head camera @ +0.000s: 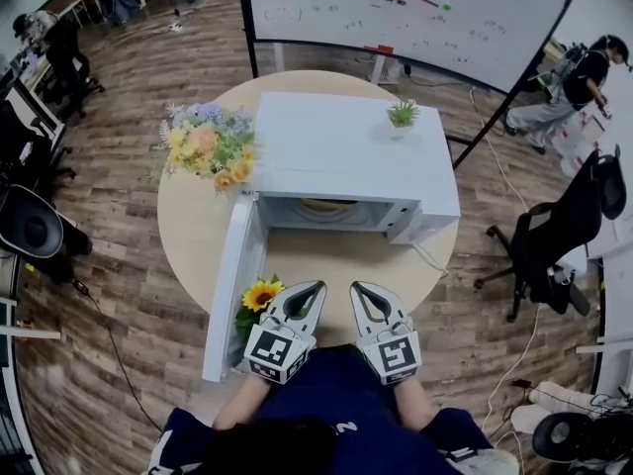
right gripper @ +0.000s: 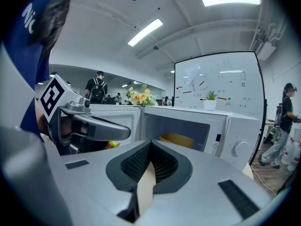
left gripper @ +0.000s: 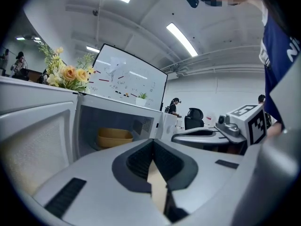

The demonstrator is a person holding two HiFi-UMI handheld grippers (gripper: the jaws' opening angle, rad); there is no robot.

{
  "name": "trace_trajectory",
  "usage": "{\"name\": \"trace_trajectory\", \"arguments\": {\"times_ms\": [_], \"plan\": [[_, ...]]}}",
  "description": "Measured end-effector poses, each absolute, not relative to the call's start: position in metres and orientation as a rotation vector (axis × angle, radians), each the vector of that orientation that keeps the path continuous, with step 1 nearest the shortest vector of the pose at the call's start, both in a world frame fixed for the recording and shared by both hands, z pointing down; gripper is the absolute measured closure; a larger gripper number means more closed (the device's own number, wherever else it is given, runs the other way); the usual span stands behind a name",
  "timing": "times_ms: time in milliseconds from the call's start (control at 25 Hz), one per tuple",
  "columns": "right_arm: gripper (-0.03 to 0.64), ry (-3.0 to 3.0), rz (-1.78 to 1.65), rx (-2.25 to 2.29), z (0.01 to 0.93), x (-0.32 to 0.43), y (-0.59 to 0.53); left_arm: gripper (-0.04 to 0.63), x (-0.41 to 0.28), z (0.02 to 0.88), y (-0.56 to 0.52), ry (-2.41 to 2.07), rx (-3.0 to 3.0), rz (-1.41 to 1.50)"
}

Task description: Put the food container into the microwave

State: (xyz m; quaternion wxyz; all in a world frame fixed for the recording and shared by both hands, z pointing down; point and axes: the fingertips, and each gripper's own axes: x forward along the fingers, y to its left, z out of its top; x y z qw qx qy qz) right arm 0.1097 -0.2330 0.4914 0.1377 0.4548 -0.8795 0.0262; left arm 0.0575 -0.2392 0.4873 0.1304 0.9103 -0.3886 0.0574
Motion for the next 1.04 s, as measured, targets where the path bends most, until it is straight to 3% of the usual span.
{"name": "trace_trajectory", "arguments": {"times_ms": [1040], "plan": [[0.609, -2.533, 0.118, 1.342, 0.499, 0.119, -0.245, 0.594, 0.056, 0.501, -0.245, -1.194, 2.587, 0.225]]}}
